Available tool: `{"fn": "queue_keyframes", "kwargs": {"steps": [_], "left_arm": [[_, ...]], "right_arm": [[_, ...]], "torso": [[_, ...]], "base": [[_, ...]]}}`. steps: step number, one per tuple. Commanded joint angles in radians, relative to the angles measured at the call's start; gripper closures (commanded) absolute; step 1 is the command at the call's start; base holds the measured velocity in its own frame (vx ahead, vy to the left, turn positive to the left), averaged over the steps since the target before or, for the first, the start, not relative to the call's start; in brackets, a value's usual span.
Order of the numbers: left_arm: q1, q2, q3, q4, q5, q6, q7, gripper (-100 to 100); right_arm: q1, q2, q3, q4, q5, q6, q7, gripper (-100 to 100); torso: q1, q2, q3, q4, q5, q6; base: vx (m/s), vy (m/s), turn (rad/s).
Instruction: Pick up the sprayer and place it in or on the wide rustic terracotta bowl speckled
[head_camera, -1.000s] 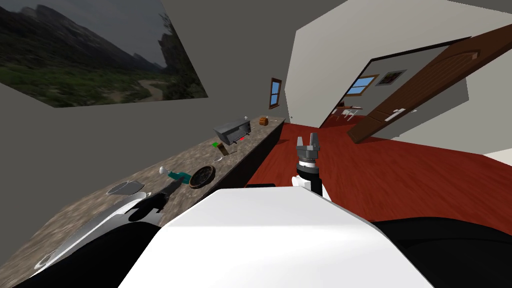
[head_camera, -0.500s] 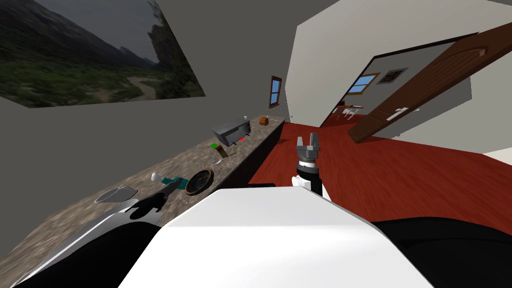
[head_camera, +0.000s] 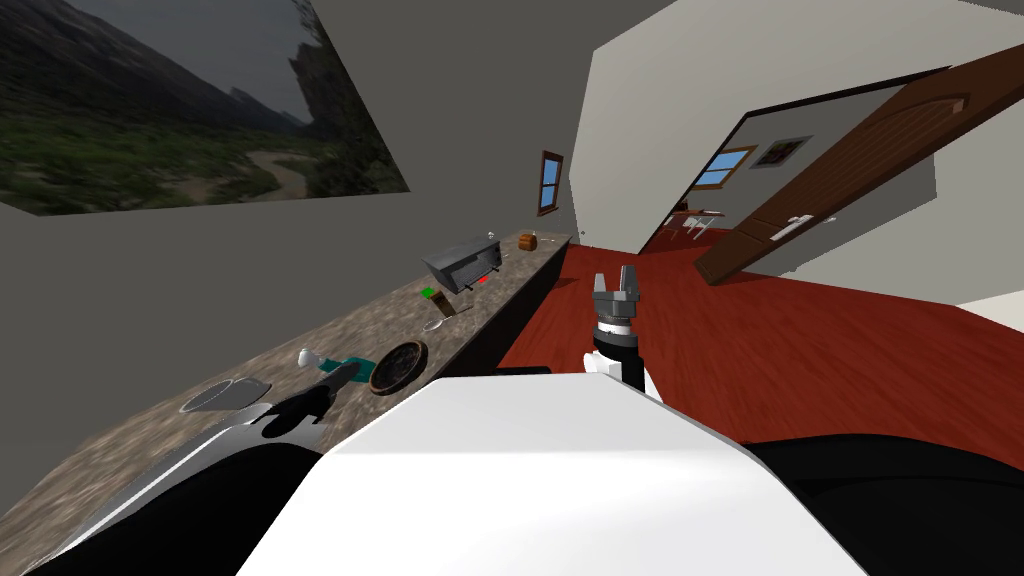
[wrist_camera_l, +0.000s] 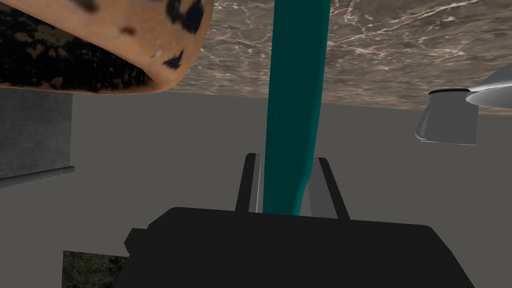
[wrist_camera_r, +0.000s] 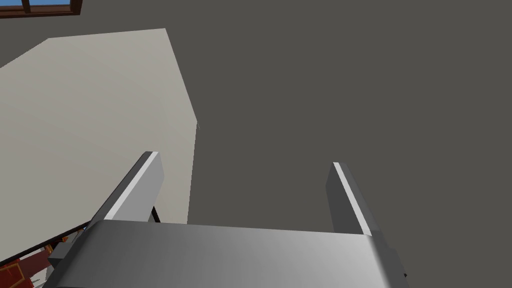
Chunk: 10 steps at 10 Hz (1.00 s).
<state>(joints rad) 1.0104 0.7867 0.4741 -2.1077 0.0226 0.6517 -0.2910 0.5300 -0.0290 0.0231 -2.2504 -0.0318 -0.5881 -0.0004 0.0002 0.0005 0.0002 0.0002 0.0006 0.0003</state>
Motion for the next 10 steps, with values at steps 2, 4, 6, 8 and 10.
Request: {"fn": "queue_keyframes", "kwargs": {"steps": [2,4,6,8,10], "left_arm": [[0.000,0.000,0.000,0.000,0.000,0.000,0.000,100],[0.015,0.005,0.006,-0.028,0.006,0.013,0.002,100],[0.010,0.001,0.003,-0.019,0.002,0.007,0.001,0],[0.030,0.031,0.024,-0.065,0.018,0.006,0.009,100],[0.043,0.048,0.038,-0.092,0.029,0.008,0.015,100]], "right_arm": [[0.000,0.000,0.000,0.000,0.000,0.000,0.000,0],[0.000,0.000,0.000,0.000,0.000,0.000,0.000,0],[0.000,0.000,0.000,0.000,0.000,0.000,0.000,0],[0.000,0.000,0.000,0.000,0.000,0.000,0.000,0],[0.000,0.000,0.000,0.000,0.000,0.000,0.000,0]], "torso": [[0.000,0.000,0.000,0.000,0.000,0.000],[0.000,0.000,0.000,0.000,0.000,0.000],[-0.002,0.001,0.001,0.000,-0.001,0.000],[-0.003,0.001,0.001,0.000,-0.001,0.000],[-0.005,0.003,0.002,0.001,-0.002,0.000]], "base": [[0.000,0.000,0.000],[-0.011,-0.016,0.027],[-0.007,-0.012,0.009],[-0.030,-0.034,0.090],[-0.026,-0.037,0.057]]}}
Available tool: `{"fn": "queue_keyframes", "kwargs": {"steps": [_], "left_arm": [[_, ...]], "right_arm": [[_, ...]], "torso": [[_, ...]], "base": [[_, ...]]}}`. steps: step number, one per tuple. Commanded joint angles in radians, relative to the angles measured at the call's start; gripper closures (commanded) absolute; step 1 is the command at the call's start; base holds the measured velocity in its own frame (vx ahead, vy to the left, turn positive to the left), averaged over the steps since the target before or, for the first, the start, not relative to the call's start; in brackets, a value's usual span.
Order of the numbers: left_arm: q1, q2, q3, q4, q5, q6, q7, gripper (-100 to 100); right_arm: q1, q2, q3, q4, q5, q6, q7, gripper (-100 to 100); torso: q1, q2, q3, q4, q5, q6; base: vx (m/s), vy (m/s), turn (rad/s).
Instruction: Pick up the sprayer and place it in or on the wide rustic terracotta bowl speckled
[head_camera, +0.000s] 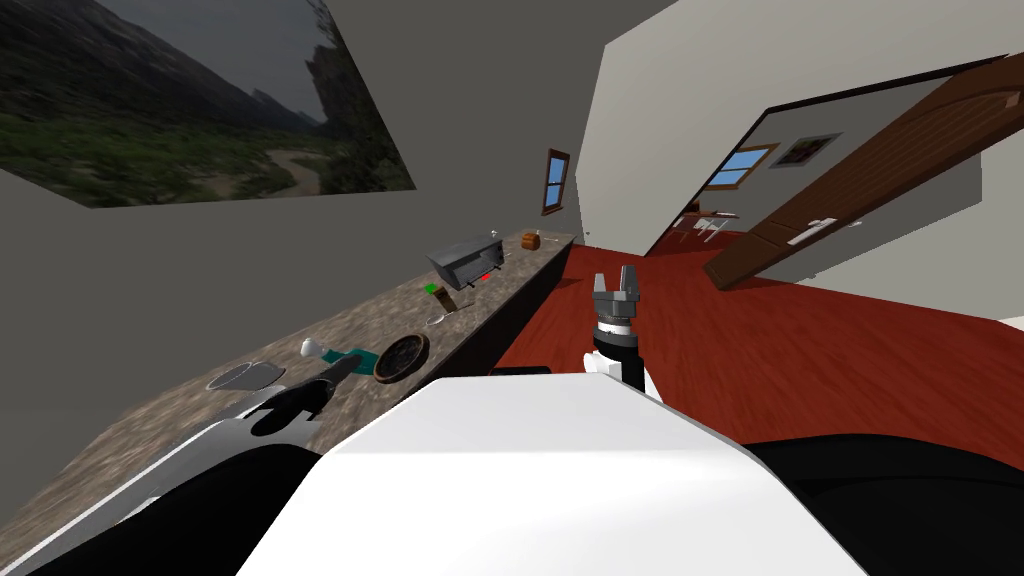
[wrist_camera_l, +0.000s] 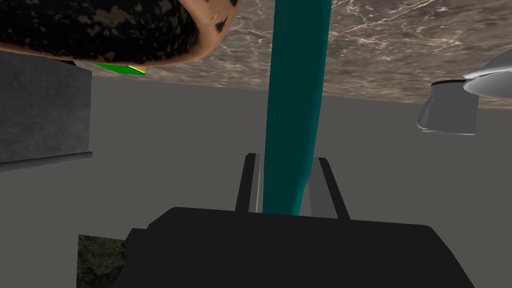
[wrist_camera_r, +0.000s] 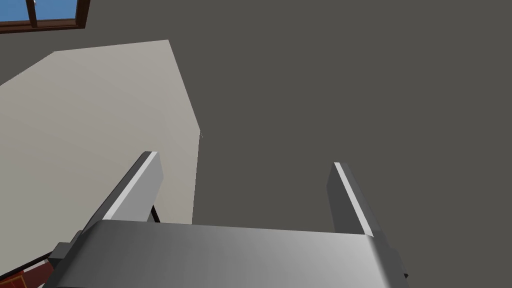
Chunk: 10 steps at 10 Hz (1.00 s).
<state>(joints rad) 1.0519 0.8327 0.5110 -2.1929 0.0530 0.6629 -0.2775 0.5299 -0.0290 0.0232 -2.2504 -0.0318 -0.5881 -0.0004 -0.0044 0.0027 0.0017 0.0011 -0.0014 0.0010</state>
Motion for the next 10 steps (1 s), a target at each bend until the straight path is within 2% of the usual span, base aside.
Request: {"fn": "queue_keyframes", "kwargs": {"steps": [1,4,5,8,9,10], "left_arm": [[0.017,0.022,0.020,-0.036,0.013,0.001,0.008,100],[0.057,0.067,0.069,-0.094,0.051,0.020,0.025,100],[0.082,0.091,0.099,-0.119,0.074,0.035,0.035,100],[0.122,0.126,0.149,-0.152,0.113,0.064,0.050,100],[0.149,0.147,0.184,-0.170,0.141,0.087,0.060,100],[0.163,0.157,0.202,-0.178,0.155,0.099,0.065,100]], "right_arm": [[0.000,0.000,0.000,0.000,0.000,0.000,0.000,0],[0.000,0.000,0.000,0.000,0.000,0.000,0.000,0],[0.000,0.000,0.000,0.000,0.000,0.000,0.000,0],[0.000,0.000,0.000,0.000,0.000,0.000,0.000,0],[0.000,0.000,0.000,0.000,0.000,0.000,0.000,0],[0.000,0.000,0.000,0.000,0.000,0.000,0.000,0]], "torso": [[0.000,0.000,0.000,0.000,0.000,0.000],[-0.001,-0.001,0.000,0.000,0.000,0.001],[-0.001,-0.001,-0.001,0.000,0.000,0.000],[-0.003,-0.001,-0.001,0.000,-0.001,0.001],[-0.003,-0.002,-0.001,0.000,-0.001,0.001],[-0.005,-0.002,-0.001,0.000,-0.001,0.000]], "base": [[-0.016,-0.031,0.096],[-0.013,-0.046,0.082],[-0.009,-0.058,0.117],[-0.010,-0.052,0.052],[-0.001,-0.065,0.069],[0.001,-0.067,0.054]]}}
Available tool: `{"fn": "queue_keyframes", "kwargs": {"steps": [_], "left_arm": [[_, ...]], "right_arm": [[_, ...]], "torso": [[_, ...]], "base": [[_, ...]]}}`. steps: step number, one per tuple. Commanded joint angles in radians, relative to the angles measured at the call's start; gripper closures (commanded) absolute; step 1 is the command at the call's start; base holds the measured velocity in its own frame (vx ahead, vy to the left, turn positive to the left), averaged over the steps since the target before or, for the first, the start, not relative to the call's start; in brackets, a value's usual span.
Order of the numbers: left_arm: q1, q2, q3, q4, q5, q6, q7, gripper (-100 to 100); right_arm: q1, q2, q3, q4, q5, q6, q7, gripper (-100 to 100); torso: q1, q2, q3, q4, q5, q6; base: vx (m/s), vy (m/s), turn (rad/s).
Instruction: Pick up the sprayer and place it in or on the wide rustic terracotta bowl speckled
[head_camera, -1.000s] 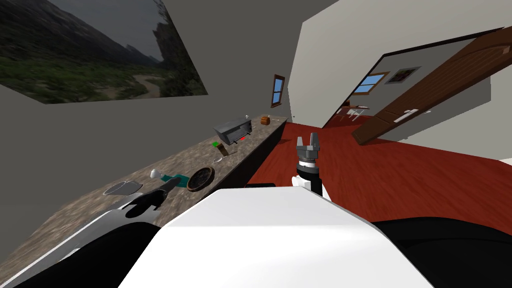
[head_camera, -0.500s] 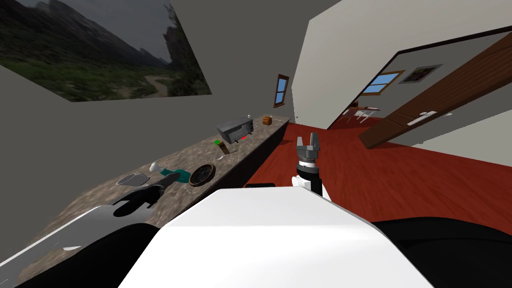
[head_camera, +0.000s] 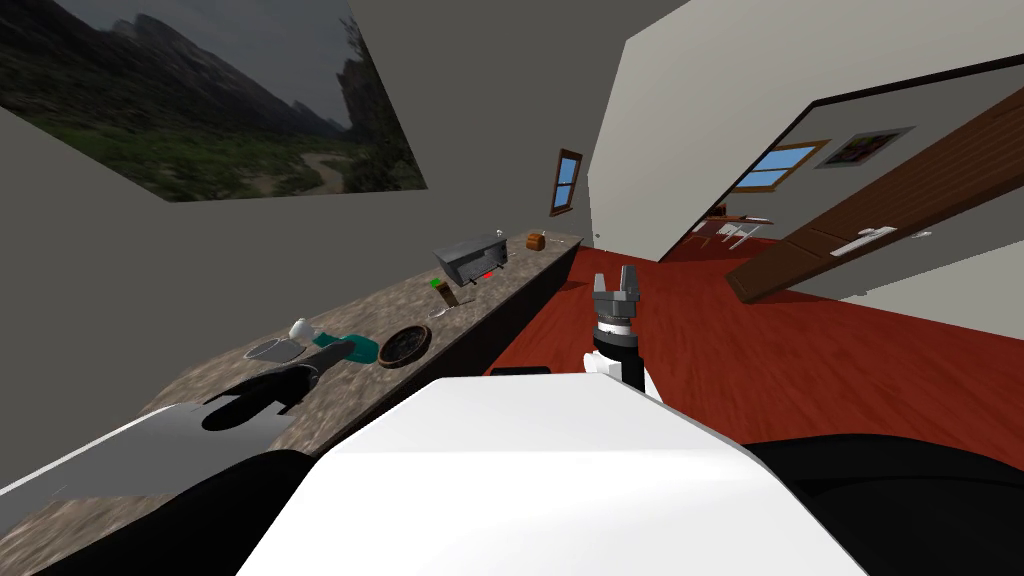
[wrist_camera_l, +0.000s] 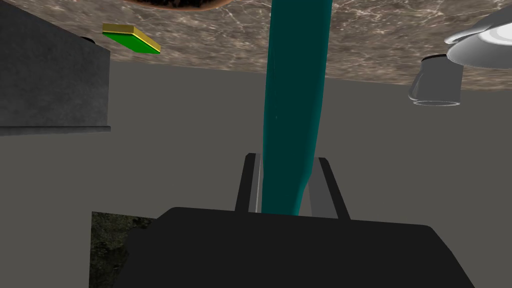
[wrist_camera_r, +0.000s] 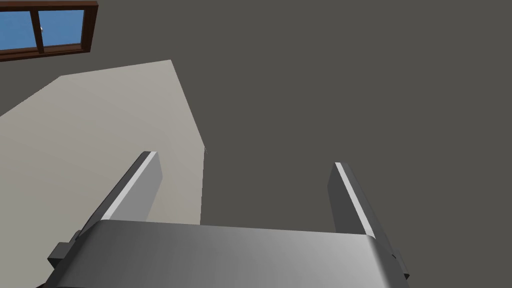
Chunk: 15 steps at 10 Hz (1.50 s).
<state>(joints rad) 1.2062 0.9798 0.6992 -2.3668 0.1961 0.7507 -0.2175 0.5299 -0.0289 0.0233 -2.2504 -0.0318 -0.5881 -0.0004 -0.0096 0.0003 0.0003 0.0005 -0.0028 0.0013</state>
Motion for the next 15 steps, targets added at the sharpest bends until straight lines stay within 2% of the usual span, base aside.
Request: {"fn": "queue_keyframes", "kwargs": {"steps": [1,7,8,10,11,13,15], "left_arm": [[0.022,0.018,0.031,-0.012,0.026,0.025,0.010,100],[0.095,0.055,0.135,-0.058,0.105,0.111,0.038,100],[0.114,0.062,0.166,-0.075,0.127,0.140,0.046,100],[0.131,0.066,0.194,-0.095,0.147,0.166,0.053,100],[0.145,0.069,0.218,-0.116,0.164,0.191,0.058,100],[0.161,0.069,0.247,-0.157,0.183,0.223,0.064,100],[0.168,0.068,0.261,-0.191,0.192,0.240,0.067,100]], "right_arm": [[0.000,0.000,0.000,0.000,0.000,0.000,0.000,0],[0.000,0.000,0.000,0.000,0.000,0.000,0.000,0],[0.000,0.000,0.000,0.000,0.000,0.000,0.000,0],[0.000,0.000,0.000,0.000,0.000,0.000,0.000,0],[0.000,0.000,0.000,0.000,0.000,0.000,0.000,0],[0.000,0.000,0.000,0.000,0.000,0.000,0.000,0],[0.000,0.000,0.000,0.000,0.000,0.000,0.000,0]], "torso": [[0.000,0.000,0.000,0.000,0.000,0.000],[0.001,-0.002,-0.001,0.000,0.000,0.000],[0.001,-0.003,-0.001,0.000,0.000,0.000],[-0.001,-0.004,-0.002,-0.001,-0.001,0.001],[0.000,-0.004,-0.002,-0.001,-0.001,0.001],[-0.001,-0.004,-0.002,-0.001,-0.001,0.001],[-0.001,-0.005,-0.002,-0.001,-0.001,0.002]], "base": [[0.000,-0.050,0.029],[0.010,-0.033,0.009],[0.035,-0.042,-0.022],[0.031,-0.038,-0.023],[0.029,-0.028,-0.051],[0.033,-0.031,-0.046],[0.029,-0.017,-0.036]]}}
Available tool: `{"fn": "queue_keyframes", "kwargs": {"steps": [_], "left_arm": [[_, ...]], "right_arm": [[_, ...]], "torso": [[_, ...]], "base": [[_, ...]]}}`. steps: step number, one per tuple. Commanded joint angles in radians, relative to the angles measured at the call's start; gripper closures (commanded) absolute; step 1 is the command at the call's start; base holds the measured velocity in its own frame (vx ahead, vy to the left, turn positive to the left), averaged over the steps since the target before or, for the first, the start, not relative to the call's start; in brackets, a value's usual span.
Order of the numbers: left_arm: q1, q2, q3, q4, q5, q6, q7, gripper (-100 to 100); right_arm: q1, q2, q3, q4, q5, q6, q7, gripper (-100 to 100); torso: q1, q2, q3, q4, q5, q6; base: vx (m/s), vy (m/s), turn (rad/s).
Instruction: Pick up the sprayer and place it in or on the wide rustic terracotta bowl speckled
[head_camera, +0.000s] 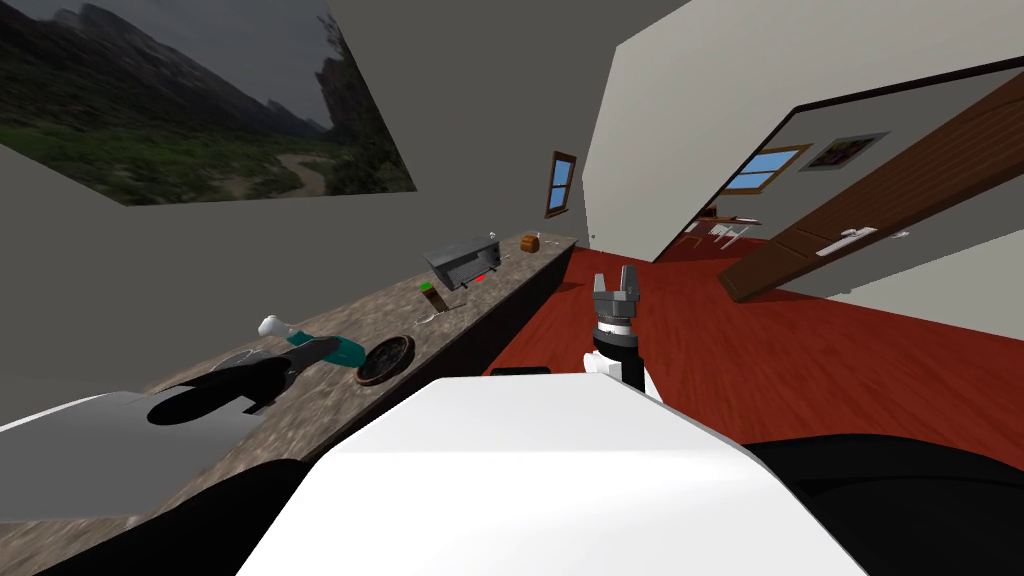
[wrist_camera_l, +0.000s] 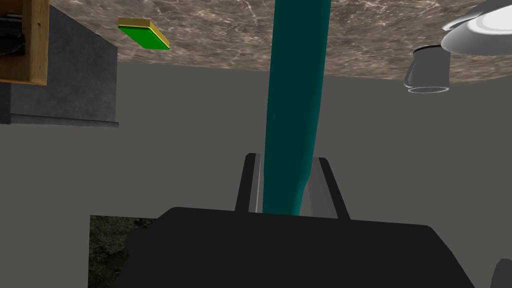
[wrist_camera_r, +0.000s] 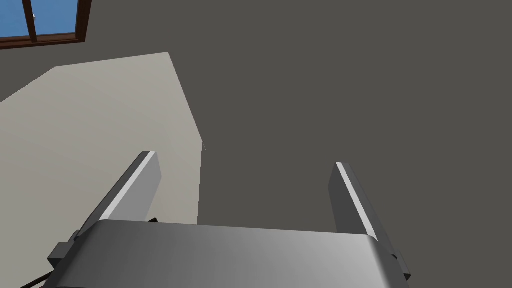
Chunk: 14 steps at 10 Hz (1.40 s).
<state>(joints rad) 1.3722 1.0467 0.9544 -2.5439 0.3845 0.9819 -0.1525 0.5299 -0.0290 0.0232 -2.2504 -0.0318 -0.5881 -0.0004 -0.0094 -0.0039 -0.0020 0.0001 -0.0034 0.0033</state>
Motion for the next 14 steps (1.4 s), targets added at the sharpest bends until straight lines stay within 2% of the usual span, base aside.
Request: {"fn": "queue_keyframes", "kwargs": {"steps": [1,3,4,5,9,10,11,14], "left_arm": [[0.004,0.000,0.011,-0.032,0.007,0.015,0.003,100],[0.007,-0.002,0.019,-0.071,0.012,0.025,0.004,100],[0.006,-0.003,0.014,-0.056,0.009,0.020,0.004,100],[0.005,-0.002,0.015,-0.059,0.009,0.022,0.005,-100],[0.005,-0.002,0.014,-0.059,0.009,0.022,0.005,-100],[0.005,-0.002,0.014,-0.059,0.009,0.022,0.005,0],[0.017,0.015,0.047,-0.058,0.034,0.032,0.013,-100],[0.053,0.068,0.144,-0.055,0.111,0.062,0.036,-100]], "right_arm": [[0.000,0.000,0.000,0.000,0.000,0.000,0.000,0],[0.000,0.000,0.000,0.000,0.000,0.000,0.000,0],[0.000,0.000,0.000,0.000,0.000,0.000,0.000,0],[0.000,0.000,0.000,0.000,0.000,0.000,0.000,0],[0.000,0.000,0.000,0.000,0.000,0.000,0.000,0],[0.000,0.000,0.000,0.000,0.000,0.000,0.000,0],[0.000,0.000,0.000,0.000,0.000,0.000,0.000,0],[0.000,0.000,0.000,0.000,0.000,0.000,0.000,0]], "torso": [[0.000,0.000,0.000,0.000,0.000,0.000],[0.001,0.001,0.001,0.000,0.000,0.001],[0.001,0.001,0.001,0.000,0.000,0.001],[0.002,0.002,0.001,0.001,0.000,0.000],[0.002,0.003,0.002,0.001,0.001,0.000],[0.002,0.003,0.002,0.001,0.001,0.000],[0.002,0.003,0.002,0.001,0.001,0.000],[0.003,0.005,0.003,0.001,0.001,0.000]], "base": [[0.025,-0.005,-0.024],[0.018,-0.001,-0.024],[0.007,-0.001,-0.011],[0.000,0.000,0.000],[0.000,0.000,0.000],[0.000,0.000,0.000],[-0.014,0.001,-0.004],[-0.039,0.020,-0.010]]}}
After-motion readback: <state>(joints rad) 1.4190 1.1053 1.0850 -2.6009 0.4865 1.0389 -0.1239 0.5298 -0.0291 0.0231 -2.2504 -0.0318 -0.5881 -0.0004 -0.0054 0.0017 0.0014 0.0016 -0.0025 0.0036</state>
